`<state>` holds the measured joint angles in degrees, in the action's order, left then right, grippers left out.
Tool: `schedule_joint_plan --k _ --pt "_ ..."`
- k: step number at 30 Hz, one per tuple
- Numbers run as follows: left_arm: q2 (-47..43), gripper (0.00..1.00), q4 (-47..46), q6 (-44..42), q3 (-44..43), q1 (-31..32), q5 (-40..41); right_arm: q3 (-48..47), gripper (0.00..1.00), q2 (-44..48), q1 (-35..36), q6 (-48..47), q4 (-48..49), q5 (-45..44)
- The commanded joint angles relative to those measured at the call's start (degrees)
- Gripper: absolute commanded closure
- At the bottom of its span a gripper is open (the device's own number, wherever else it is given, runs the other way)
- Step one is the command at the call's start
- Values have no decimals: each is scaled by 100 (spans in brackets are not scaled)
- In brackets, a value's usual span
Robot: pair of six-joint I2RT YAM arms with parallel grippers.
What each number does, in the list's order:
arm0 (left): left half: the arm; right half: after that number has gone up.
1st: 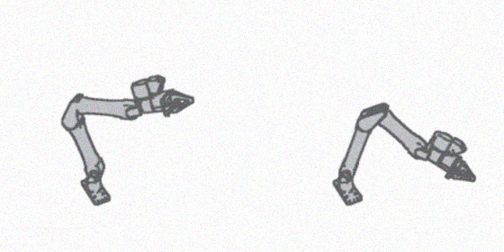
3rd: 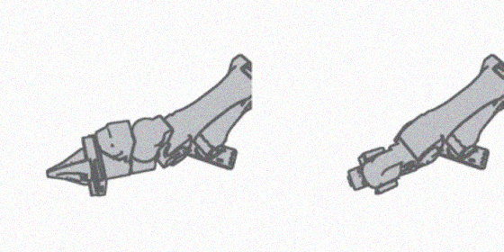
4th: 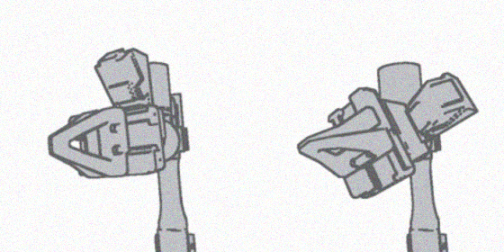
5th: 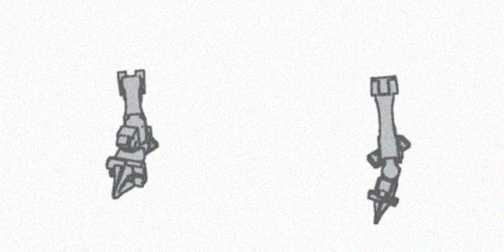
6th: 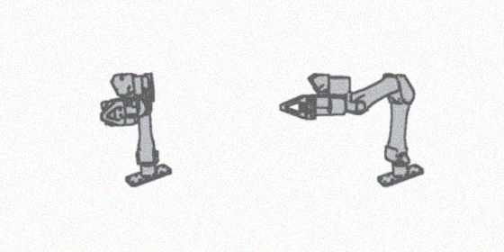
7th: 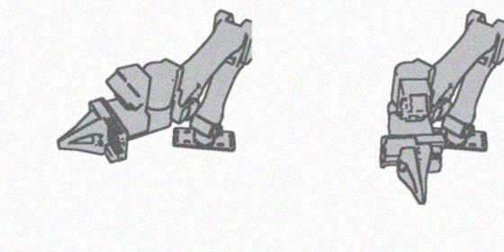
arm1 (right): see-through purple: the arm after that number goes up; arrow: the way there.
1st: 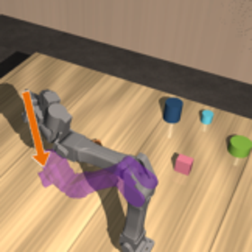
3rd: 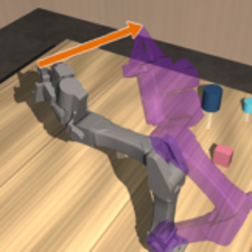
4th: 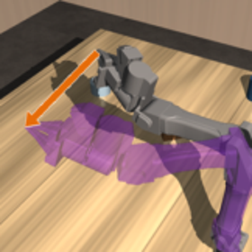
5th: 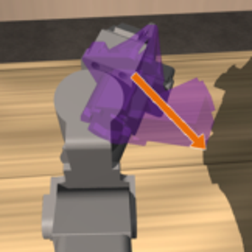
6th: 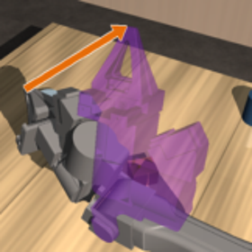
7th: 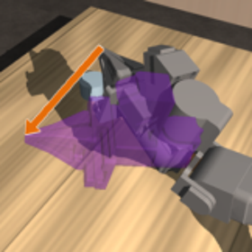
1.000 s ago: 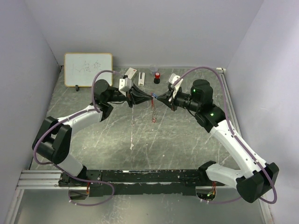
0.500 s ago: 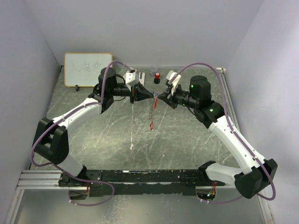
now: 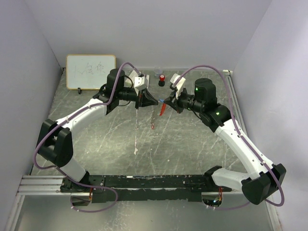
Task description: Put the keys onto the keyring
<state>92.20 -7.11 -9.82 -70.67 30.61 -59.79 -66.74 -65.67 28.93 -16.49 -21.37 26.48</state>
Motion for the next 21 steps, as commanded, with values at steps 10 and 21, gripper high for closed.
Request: schedule_joint_plan --k 10,21 --pt "90 93 237 -213 -125 91 88 -212 100 126 32 93 318 16" --pt "-191 42 -175 80 132 76 1006 -299 100 100 34 132 239 -134"
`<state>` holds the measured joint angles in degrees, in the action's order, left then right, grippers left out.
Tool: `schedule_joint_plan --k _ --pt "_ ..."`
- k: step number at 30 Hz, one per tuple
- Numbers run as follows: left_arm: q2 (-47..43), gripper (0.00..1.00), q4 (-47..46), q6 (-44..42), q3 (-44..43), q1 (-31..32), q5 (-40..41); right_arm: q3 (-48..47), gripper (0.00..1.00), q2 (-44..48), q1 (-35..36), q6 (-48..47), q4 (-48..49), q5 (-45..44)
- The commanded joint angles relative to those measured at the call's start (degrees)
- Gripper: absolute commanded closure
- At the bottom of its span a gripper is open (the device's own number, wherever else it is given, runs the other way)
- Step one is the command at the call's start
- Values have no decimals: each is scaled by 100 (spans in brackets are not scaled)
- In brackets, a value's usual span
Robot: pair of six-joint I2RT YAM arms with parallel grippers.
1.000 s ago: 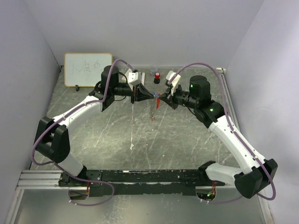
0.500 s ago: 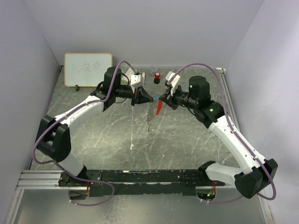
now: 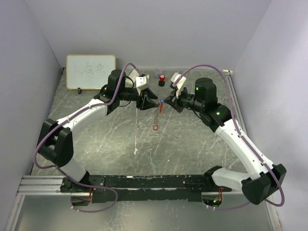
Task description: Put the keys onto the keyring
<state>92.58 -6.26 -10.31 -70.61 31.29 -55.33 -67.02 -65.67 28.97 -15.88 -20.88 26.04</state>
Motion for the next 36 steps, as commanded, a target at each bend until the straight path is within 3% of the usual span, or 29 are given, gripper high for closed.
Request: schedule_joint_plan --k 1,10,21,36 --pt "-304 40 -321 167 187 4 725 -282 100 92 30 80 176 -110" --pt "-1037 36 -950 489 850 -107 2101 -479 100 -59 30 460 78 -341" --pt "-1467 40 -1272 469 1106 -91 1900 -1128 100 -597 28 1096 -389 -656" --pt "-1529 51 -1696 393 1524 200 1527 -1136 100 -708 24 1912 -83 -727"
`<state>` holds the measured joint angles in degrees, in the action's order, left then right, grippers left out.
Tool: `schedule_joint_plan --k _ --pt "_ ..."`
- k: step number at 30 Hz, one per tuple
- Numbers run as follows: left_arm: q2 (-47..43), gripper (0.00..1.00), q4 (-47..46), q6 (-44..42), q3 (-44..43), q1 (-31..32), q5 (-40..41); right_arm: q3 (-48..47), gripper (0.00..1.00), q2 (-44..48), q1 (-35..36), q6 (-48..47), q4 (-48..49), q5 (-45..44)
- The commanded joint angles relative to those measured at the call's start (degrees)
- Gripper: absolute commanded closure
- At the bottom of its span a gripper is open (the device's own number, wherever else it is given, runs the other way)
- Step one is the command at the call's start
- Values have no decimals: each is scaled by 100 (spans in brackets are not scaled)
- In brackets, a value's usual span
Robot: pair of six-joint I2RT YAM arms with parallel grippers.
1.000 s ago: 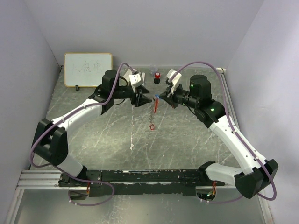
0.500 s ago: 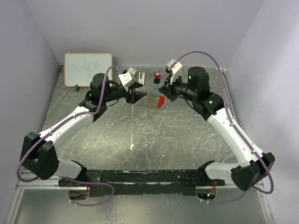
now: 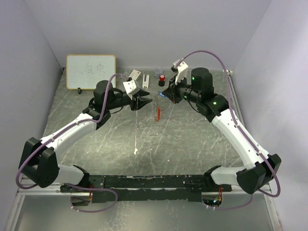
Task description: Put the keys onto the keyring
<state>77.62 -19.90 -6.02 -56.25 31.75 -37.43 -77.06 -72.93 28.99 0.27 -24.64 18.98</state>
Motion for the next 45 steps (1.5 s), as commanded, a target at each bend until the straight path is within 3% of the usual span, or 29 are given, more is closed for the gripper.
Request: schedule_joint_plan --k 1,45 --pt "-18 51 -374 -39 114 186 -257 -122 100 23 23 312 310 -3" --pt "295 52 -1161 -110 324 323 138 54 100 313 19 298 636 56"
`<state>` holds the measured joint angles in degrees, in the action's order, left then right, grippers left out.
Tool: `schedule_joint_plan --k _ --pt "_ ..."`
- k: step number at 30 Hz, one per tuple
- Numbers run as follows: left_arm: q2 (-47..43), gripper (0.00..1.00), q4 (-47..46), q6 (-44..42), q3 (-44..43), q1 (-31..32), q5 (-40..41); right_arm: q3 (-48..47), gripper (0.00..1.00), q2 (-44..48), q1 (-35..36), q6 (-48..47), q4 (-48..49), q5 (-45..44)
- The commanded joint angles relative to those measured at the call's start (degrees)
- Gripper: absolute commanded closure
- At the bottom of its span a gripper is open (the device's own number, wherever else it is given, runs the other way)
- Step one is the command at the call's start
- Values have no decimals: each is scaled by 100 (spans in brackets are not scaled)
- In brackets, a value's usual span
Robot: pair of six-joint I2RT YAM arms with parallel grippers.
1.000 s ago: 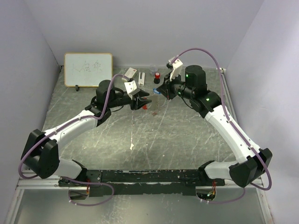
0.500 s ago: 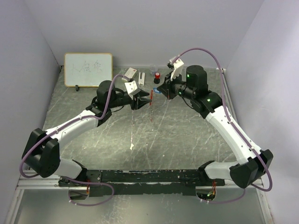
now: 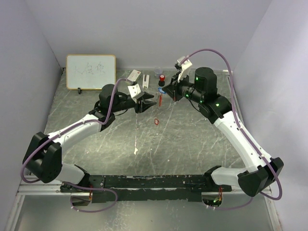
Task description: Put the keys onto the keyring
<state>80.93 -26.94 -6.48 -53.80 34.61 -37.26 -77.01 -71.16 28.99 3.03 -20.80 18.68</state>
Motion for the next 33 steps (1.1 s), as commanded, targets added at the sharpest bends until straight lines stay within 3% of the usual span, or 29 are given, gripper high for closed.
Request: schedule_joint_plan --k 1,15,28,33 --pt "-41 52 -528 -57 97 37 134 59 100 145 25 22 256 100" --pt "-68 55 -776 -74 91 37 -32 137 100 234 26 -104 252 148" --pt "-636 55 -593 -363 348 -41 473 392 100 459 14 -610 401 303" --pt "-496 56 -511 -327 259 -68 219 501 100 554 18 -745 497 513"
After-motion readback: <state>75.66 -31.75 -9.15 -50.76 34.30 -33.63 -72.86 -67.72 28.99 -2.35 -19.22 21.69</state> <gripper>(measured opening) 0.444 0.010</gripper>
